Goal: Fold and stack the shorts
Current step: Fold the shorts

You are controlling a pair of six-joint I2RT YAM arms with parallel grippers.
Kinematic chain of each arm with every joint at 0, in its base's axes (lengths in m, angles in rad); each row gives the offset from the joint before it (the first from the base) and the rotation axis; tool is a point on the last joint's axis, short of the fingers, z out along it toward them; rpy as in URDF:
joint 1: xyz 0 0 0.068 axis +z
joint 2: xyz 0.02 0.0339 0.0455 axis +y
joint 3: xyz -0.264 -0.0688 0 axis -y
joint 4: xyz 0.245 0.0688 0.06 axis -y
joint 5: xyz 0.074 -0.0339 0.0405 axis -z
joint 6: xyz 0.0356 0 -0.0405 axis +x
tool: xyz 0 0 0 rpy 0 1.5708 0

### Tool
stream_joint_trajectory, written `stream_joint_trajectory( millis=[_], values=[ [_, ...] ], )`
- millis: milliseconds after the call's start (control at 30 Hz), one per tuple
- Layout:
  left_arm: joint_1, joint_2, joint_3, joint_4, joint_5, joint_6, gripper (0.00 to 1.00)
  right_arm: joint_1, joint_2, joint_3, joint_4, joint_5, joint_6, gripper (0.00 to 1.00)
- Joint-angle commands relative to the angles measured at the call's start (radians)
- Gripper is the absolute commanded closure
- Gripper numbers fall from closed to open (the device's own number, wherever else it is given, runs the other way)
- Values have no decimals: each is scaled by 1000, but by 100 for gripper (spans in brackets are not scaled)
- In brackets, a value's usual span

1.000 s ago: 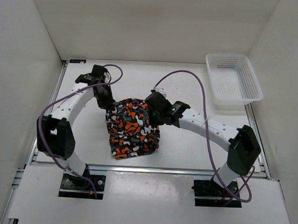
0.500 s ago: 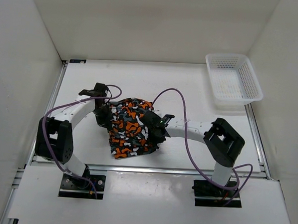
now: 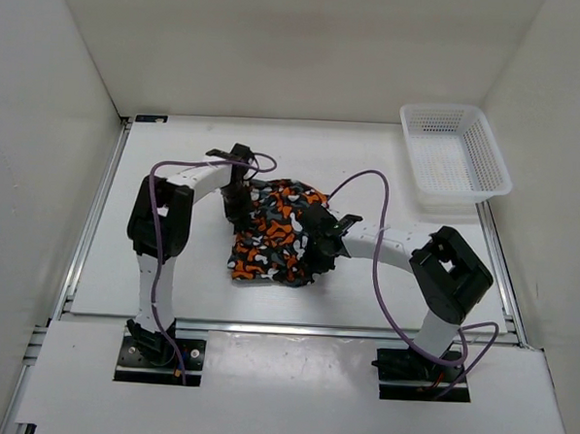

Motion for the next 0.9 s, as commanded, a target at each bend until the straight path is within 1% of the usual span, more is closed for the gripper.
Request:
stream_joint_trajectory(
  millis=[0, 33, 67, 100, 133, 167, 200, 233, 267, 333, 367, 400, 433, 467, 500, 567, 600, 667, 700, 800, 867],
  values=[
    [-35, 82, 109, 44, -11, 6, 90, -27, 17, -10, -72, 108, 4, 74],
    [-44, 105, 170, 9, -11, 6, 90, -27, 8, -1, -72, 108, -28, 72],
    [-45, 105, 197, -12, -22, 17, 90, -27, -15, 11, -72, 119, -51, 54],
    [-55, 105, 220, -33, -40, 17, 90, -27, -38, 21, -81, 140, -76, 42],
    [-55, 69, 235, -50, -52, 17, 90, -27, -66, 36, -81, 160, -118, 30],
    [-55, 40, 245, -76, -69, 26, 90, -27, -136, 36, -99, 185, -137, 15],
    [-55, 8, 257, -93, -107, 26, 88, -27, -172, 53, -118, 211, -154, 11],
    [-55, -28, 257, -111, -127, 26, 84, -27, -237, 85, -144, 282, -178, 7],
    [-45, -101, 271, -130, -143, 35, 77, -27, -268, 103, -205, 323, -192, 2],
    [-29, -181, 280, -177, -164, 47, 70, -27, -348, 151, -266, 404, -217, 0],
    [-6, -266, 280, -187, -164, 48, 61, -40, -376, 163, -318, 473, -237, 0],
    [4, -311, 265, -187, -155, 58, 52, -41, -402, 163, -339, 499, -246, 0],
    [15, -356, 254, -199, -146, 58, 36, -69, -457, 172, -354, 518, -255, 0],
    [33, -441, 230, -210, -146, 58, 25, -83, -485, 173, -374, 518, -283, 0],
    [34, -485, 213, -210, -146, 58, 13, -97, -512, 173, -386, 535, -283, 0],
    [49, -574, 168, -199, -132, 58, 10, -137, -586, 163, -415, 565, -292, 0],
    [61, -665, 116, -181, -132, 58, 10, -148, -630, 163, -449, 579, -292, 0],
    [61, -756, 62, -152, -170, 34, 10, -166, -672, 153, -477, 608, -283, 0],
    [72, -837, 10, -139, -181, 25, 10, -179, -707, 140, -503, 634, -268, 0],
    [72, -959, -39, -107, -195, -4, 10, -188, -762, 99, -514, 644, -268, 0],
    [72, -997, -50, -98, -195, -17, 10, -188, -776, 76, -514, 644, -268, 0]
  ],
)
